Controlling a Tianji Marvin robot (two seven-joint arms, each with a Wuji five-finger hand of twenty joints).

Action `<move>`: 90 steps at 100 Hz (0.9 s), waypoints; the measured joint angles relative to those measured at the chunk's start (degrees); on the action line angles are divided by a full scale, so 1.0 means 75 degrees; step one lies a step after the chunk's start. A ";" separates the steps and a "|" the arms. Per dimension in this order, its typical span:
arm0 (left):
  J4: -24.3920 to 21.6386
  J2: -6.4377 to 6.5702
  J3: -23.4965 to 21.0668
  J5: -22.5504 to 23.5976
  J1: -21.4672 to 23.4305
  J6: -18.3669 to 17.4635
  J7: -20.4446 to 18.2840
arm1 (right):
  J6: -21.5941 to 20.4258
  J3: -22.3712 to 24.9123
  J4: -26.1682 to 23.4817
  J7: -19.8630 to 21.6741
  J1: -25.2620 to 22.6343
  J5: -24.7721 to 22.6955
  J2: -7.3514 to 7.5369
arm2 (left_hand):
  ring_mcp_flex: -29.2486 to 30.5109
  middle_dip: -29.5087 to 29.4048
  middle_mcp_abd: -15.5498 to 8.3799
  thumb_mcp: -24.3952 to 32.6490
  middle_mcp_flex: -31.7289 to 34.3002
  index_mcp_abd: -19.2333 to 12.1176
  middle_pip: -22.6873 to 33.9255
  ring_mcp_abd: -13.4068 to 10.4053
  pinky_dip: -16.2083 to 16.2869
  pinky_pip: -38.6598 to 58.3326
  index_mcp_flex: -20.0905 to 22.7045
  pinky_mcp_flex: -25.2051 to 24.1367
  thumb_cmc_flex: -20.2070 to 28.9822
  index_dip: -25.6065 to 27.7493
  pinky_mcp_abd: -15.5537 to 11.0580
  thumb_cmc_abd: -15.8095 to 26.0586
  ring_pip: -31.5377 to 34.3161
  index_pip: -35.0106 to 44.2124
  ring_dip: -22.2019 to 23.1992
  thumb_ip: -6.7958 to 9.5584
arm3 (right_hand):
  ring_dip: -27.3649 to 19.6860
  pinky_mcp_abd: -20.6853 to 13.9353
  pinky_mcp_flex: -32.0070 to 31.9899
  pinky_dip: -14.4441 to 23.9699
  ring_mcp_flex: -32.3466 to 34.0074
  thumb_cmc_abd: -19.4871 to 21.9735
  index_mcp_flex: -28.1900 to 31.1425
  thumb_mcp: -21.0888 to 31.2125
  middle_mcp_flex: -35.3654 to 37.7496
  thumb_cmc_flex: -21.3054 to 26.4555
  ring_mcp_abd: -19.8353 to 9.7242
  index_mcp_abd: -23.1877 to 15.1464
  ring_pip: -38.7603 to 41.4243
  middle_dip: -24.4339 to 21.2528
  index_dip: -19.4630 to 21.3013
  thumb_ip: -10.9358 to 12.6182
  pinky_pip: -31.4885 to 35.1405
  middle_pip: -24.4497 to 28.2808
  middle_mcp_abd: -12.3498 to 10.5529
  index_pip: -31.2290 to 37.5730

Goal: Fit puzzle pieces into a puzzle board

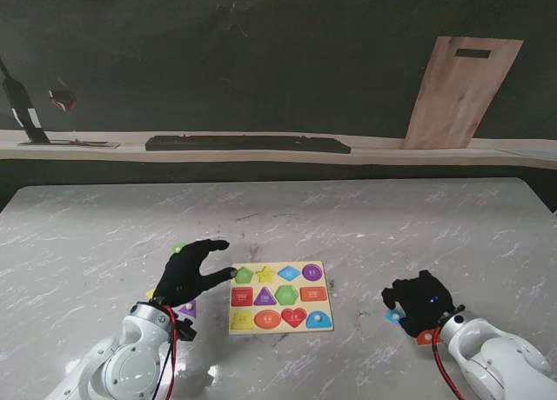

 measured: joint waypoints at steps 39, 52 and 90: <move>0.0002 -0.0003 0.0021 -0.0014 -0.0006 0.0059 -0.0004 | 0.0123 -0.0050 0.0053 -0.0063 0.0010 0.0084 -0.0002 | 0.0000 0.0000 0.0000 -0.0205 0.0001 0.0000 0.0000 0.0000 0.0000 -0.0002 0.0077 0.0000 0.0085 0.0000 0.0000 0.0082 0.0000 -0.0003 0.0000 0.0000 | 0.0053 -0.0010 0.0139 0.0084 0.0092 0.0003 0.0054 -0.0108 0.0389 0.0327 -0.0004 -0.0352 0.0000 -0.0248 -0.0964 -0.0693 -0.0053 -0.0085 -0.0067 0.0643; 0.0002 -0.0004 0.0023 -0.0021 -0.0007 0.0063 -0.0004 | 0.0127 -0.0074 0.0075 -0.0062 0.0019 0.0116 -0.0004 | 0.0000 0.0000 0.0000 -0.0216 0.0002 0.0000 0.0000 0.0000 0.0000 -0.0002 0.0077 0.0000 0.0086 0.0000 0.0000 0.0084 0.0000 -0.0003 0.0000 0.0000 | 0.0056 -0.0010 0.0154 0.0086 0.0226 0.0003 0.0110 -0.0136 0.0405 0.0327 -0.0020 -0.0551 0.0000 -0.0312 -0.1134 -0.0747 -0.0054 -0.0086 -0.0137 0.0839; 0.0003 -0.0006 0.0024 -0.0025 -0.0011 0.0065 -0.0004 | 0.0275 -0.0226 0.0183 -0.0080 0.0103 0.0201 -0.0005 | 0.0000 0.0000 0.0000 -0.0327 0.0010 0.0000 0.0000 0.0000 0.0000 -0.0003 0.0077 0.0000 0.0182 0.0000 0.0000 0.0093 0.0000 -0.0003 0.0000 0.0000 | 0.0067 -0.0028 0.0358 0.0088 0.0615 0.0264 0.0724 -0.0324 0.1294 0.0674 -0.0082 -0.1232 0.0008 -0.0661 -0.1371 -0.1067 -0.0053 -0.0100 -0.0345 0.1522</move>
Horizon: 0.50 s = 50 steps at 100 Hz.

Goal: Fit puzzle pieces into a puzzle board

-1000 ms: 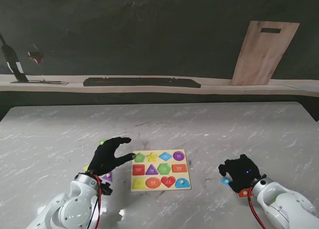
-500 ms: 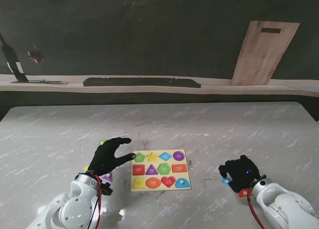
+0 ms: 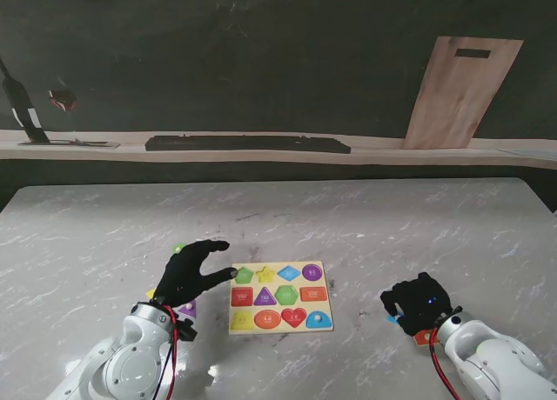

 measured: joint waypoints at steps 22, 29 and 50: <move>0.0001 0.0000 0.0000 0.0000 0.0000 0.0000 -0.0005 | 0.0109 -0.0040 0.0008 0.0002 0.0014 0.0076 -0.0008 | 0.0000 0.0000 0.0000 -0.0085 0.0000 0.0000 0.0000 0.0000 0.0000 -0.0001 0.0000 0.0000 0.0083 0.0000 0.0001 0.0045 0.0000 0.0000 0.0000 0.0000 | 0.0000 -0.0003 0.0165 0.0000 0.0266 -0.0033 0.0150 -0.0038 0.0361 0.0069 -0.0006 -0.0001 0.0002 -0.0185 -0.0209 -0.0053 0.0000 -0.0184 -0.0006 -0.0004; 0.0002 0.0000 0.0000 0.0000 0.0000 0.0000 -0.0005 | 0.0143 -0.0043 0.0003 0.0031 0.0012 0.0154 -0.0019 | 0.0001 0.0000 0.0000 -0.0085 0.0000 0.0000 0.0000 0.0000 0.0000 -0.0010 0.0000 0.0000 0.0164 0.0000 0.0001 0.0077 0.0000 0.0000 0.0000 0.0000 | -0.0006 -0.0004 0.0261 0.0000 0.0439 -0.0142 0.0231 0.0030 0.0595 0.0107 -0.0006 0.0016 -0.0012 -0.0215 -0.0288 -0.0055 0.0000 -0.0357 0.0000 -0.0008; 0.0002 -0.0001 -0.0001 0.0010 0.0003 -0.0001 0.0007 | 0.0168 -0.0069 0.0025 0.0108 0.0023 0.0494 -0.0056 | 0.0001 0.0000 0.0000 -0.0188 0.0001 0.0000 0.0000 0.0000 0.0000 -0.0012 0.0000 0.0000 0.0168 0.0000 0.0001 0.0081 0.0000 -0.0001 0.0000 0.0000 | -0.0115 -0.0007 0.0495 0.0000 0.0906 -0.0529 0.0542 0.0374 0.1230 0.0184 -0.0008 0.0206 -0.0294 -0.0401 -0.0517 -0.0055 0.0000 -0.0790 0.0056 0.0092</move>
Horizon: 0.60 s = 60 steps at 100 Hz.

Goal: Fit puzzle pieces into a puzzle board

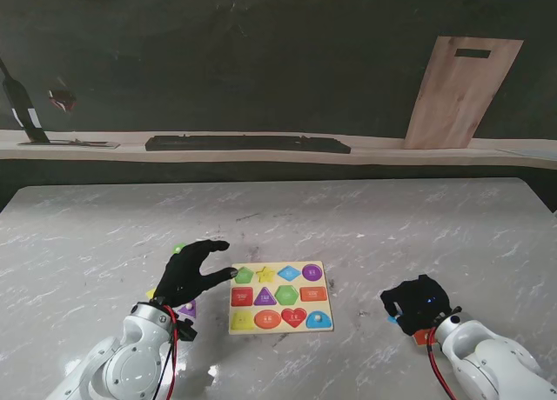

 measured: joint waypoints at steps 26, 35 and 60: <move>-0.0004 0.0000 -0.0004 0.0006 0.0007 -0.0004 0.0005 | 0.0074 -0.0070 0.0100 -0.0024 0.0088 0.0196 -0.0041 | 0.0000 0.0000 0.0000 -0.0079 0.0000 0.0000 0.0000 0.0000 0.0000 -0.0002 0.0000 0.0000 0.0007 0.0000 0.0000 0.0075 0.0000 0.0000 0.0000 0.0000 | -0.0116 -0.0208 0.0306 -0.0013 0.0382 -0.0551 0.0423 0.0424 0.0656 0.0000 0.0001 0.0138 -0.0193 -0.0296 -0.0349 0.0000 0.0000 -0.0490 0.0097 0.0084; -0.0005 0.0000 -0.0005 0.0006 0.0008 -0.0004 0.0006 | 0.0108 -0.0077 0.0146 -0.0096 0.0103 0.0273 -0.0060 | 0.0000 0.0000 0.0000 -0.0137 0.0000 0.0000 0.0000 0.0000 0.0000 -0.0002 0.0000 0.0000 0.0010 0.0000 0.0000 0.0075 0.0000 0.0000 0.0000 0.0000 | -0.0126 -0.0212 0.0415 -0.0018 0.0482 -0.0709 0.0619 0.0477 0.0822 0.0000 0.0004 0.0297 -0.0197 -0.0346 -0.0560 0.0000 0.0000 -0.0597 0.0112 0.0074; -0.0005 -0.0001 -0.0005 0.0006 0.0009 -0.0004 0.0010 | 0.0337 0.0012 0.0107 -0.0163 0.0001 0.0796 -0.0201 | 0.0000 0.0000 0.0000 -0.0137 0.0000 0.0000 0.0000 0.0000 0.0001 -0.0002 0.0000 0.0000 0.0046 0.0000 0.0000 0.0096 0.0000 0.0000 0.0000 0.0000 | -0.0160 -0.0212 0.0512 -0.0029 0.0604 -0.0892 0.0747 0.0503 0.1056 0.0000 0.0095 0.0521 -0.0198 -0.0354 -0.0649 0.0000 0.0077 -0.0650 0.0197 0.0069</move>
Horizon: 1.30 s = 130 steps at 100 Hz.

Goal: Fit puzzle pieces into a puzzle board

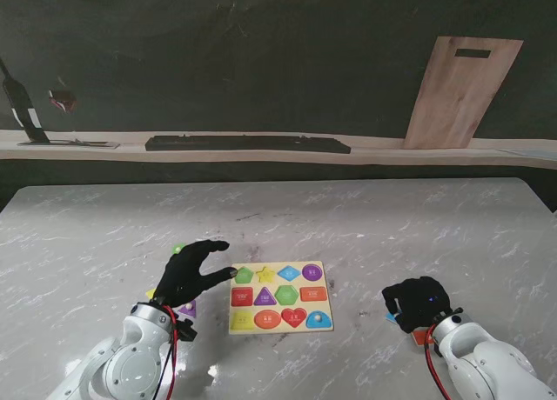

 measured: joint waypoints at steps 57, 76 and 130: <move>-0.0005 -0.0004 -0.0045 -0.0023 0.0018 -0.0057 0.0000 | 0.0169 -0.0829 -0.0167 0.0466 0.0898 0.0689 -0.0051 | 0.0000 0.0000 0.0000 -0.0056 0.0000 0.0000 0.0000 0.0000 0.0000 -0.0018 0.0000 0.0000 0.0007 0.0000 0.0000 0.0017 0.0000 0.0000 0.0000 0.0000 | -0.0038 0.0080 0.0092 -0.0061 0.0066 -0.0121 0.0213 0.0011 0.0082 0.0002 0.0185 0.0360 0.0090 -0.0075 -0.0086 0.0000 0.0241 -0.0048 0.0204 -0.0002; -0.0017 -0.0006 -0.0095 -0.0023 0.0048 -0.0103 0.0015 | 0.0362 -0.1771 0.0376 0.0564 0.1838 0.1409 -0.0065 | 0.0000 0.0000 0.0000 -0.0056 0.0000 0.0000 0.0000 0.0000 0.0000 -0.0020 0.0000 0.0000 0.0007 0.0000 0.0000 0.0018 -0.0001 0.0000 0.0000 0.0000 | -0.0044 0.0089 0.0109 -0.0063 0.0130 -0.0200 0.0283 0.0016 0.0082 0.0094 0.0218 0.0440 0.0116 -0.0075 -0.0086 0.0000 0.0266 -0.0048 0.0216 -0.0003; -0.0050 -0.0009 -0.0151 -0.0032 0.0096 -0.0143 0.0040 | 0.0919 -0.4264 0.1780 0.0681 0.4091 0.2994 -0.0432 | 0.0000 0.0000 0.0000 -0.0056 0.0000 0.0000 0.0000 0.0000 0.0000 -0.0033 0.0000 0.0000 0.0008 0.0000 0.0001 0.0018 -0.0001 -0.0001 0.0000 0.0000 | -0.0078 0.0097 0.0175 -0.0137 0.0130 -0.0214 0.0289 0.0016 0.0082 0.0248 0.0277 0.0525 0.0163 -0.0075 -0.0086 0.0031 0.0395 -0.0048 0.0296 -0.0003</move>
